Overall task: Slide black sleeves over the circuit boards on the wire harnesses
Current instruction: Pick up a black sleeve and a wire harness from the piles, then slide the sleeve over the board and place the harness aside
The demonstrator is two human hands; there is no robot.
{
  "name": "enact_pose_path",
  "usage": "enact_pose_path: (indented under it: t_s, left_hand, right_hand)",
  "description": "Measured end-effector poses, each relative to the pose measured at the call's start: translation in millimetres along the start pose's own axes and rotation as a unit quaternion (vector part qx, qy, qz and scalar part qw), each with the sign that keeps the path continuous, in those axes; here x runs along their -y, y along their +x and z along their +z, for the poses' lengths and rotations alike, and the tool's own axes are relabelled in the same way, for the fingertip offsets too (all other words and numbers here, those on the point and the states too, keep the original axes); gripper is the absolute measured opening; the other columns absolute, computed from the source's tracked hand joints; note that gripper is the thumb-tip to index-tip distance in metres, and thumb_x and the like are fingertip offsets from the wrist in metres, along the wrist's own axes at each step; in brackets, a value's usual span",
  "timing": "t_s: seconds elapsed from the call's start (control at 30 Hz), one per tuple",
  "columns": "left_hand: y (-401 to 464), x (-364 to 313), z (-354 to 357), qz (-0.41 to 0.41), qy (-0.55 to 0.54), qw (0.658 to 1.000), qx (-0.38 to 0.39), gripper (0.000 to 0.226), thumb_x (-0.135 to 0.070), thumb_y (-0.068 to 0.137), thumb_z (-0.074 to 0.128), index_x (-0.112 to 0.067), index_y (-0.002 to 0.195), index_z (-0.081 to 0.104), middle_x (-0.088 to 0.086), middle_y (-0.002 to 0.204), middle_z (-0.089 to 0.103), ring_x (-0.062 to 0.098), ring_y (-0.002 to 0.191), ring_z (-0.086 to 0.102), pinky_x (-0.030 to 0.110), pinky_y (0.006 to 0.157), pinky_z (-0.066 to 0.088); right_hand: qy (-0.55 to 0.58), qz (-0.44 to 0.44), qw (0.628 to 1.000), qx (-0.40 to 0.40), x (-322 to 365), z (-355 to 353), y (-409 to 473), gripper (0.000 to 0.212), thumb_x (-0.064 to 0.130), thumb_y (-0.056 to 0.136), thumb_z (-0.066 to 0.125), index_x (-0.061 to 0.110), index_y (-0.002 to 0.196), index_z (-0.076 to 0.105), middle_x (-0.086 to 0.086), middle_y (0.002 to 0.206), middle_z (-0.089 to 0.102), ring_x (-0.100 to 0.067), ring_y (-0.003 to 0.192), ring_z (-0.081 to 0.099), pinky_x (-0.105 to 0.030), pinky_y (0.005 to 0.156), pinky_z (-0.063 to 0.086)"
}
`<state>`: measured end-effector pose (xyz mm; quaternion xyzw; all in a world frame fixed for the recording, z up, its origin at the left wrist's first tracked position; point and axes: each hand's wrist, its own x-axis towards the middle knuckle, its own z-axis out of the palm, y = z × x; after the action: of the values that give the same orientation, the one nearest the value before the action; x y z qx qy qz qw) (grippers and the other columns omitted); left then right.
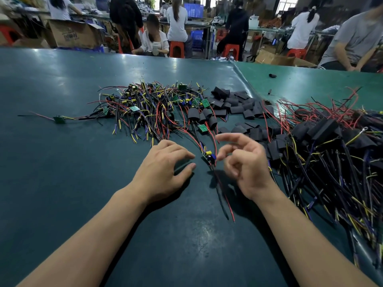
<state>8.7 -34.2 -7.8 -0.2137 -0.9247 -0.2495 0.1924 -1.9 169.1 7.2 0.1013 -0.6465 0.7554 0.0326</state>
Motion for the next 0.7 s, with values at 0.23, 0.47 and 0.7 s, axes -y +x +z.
enact_pose_path:
  t_s: [0.23, 0.47, 0.7]
  left_hand:
    - [-1.3, -2.5, -3.5, 0.002, -0.024, 0.998, -0.058, 0.013, -0.02, 0.088, 0.071, -0.013, 0.099, 0.075, -0.004, 0.094, 0.071, 0.023, 0.098, 0.057, 0.043, 0.09, 0.048]
    - [-5.9, -11.5, -0.2, 0.044, 0.033, 0.994, -0.091, 0.011, -0.019, 0.086, 0.067, -0.011, 0.089, 0.074, -0.002, 0.086, 0.071, 0.027, 0.086, 0.059, 0.04, 0.08, 0.049]
    - [13.9, -17.7, 6.8, 0.098, 0.07, 0.992, -0.032, 0.021, -0.027, 0.087, 0.058, -0.013, 0.089, 0.073, 0.0, 0.087, 0.07, 0.029, 0.084, 0.06, 0.042, 0.074, 0.05]
  right_hand:
    - [-0.561, -0.088, 0.817, 0.099, -16.5, 4.9, 2.4, 0.029, 0.039, 0.088, 0.069, 0.027, 0.114, 0.071, 0.008, 0.127, 0.062, -0.019, 0.116, 0.049, -0.035, 0.102, 0.038]
    - [-0.262, -0.078, 0.955, -0.114, -10.5, -0.1, 3.5, 0.022, 0.009, 0.086, 0.072, 0.021, 0.103, 0.065, 0.006, 0.087, 0.069, -0.008, 0.074, 0.063, -0.026, 0.073, 0.053]
    - [0.048, -0.134, 0.956, -0.258, 12.7, -16.6, 12.0, 0.024, -0.005, 0.101, 0.042, 0.01, 0.11, 0.057, -0.008, 0.085, 0.068, -0.014, 0.062, 0.064, -0.026, 0.063, 0.055]
